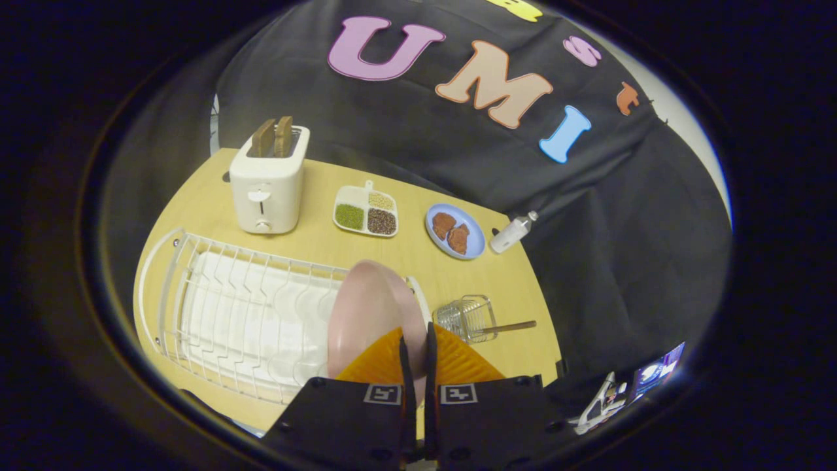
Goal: Take the plate from the dish rack, then take the spoon from the basket and place it into the plate.
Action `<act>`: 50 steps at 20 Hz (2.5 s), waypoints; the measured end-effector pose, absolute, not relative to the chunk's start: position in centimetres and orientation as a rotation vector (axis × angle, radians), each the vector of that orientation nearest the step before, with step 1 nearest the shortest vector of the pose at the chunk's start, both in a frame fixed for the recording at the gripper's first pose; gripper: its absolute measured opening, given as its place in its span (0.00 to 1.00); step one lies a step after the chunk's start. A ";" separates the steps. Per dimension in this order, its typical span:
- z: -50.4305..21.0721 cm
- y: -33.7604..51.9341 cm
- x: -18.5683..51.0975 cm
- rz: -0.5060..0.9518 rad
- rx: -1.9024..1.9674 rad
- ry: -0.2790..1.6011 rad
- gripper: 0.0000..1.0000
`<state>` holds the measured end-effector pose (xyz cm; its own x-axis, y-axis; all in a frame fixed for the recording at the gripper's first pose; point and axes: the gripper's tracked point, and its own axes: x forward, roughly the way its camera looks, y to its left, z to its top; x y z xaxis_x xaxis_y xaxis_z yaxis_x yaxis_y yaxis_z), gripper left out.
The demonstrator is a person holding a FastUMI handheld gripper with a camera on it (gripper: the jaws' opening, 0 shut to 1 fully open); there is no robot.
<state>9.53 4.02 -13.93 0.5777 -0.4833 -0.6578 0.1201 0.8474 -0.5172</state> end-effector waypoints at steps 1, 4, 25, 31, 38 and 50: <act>-12.8 3.8 9.4 -0.369 -0.450 0.867 0.08; -11.2 4.5 9.3 -0.352 -0.340 0.809 0.07; -9.7 -10.3 -1.7 -0.502 -0.033 0.744 0.07; -12.4 -14.2 -4.2 -0.525 0.116 0.745 0.07; -17.6 -17.3 -6.3 -0.549 0.456 0.711 0.07; -24.6 -21.5 -9.2 -0.580 0.763 0.698 0.07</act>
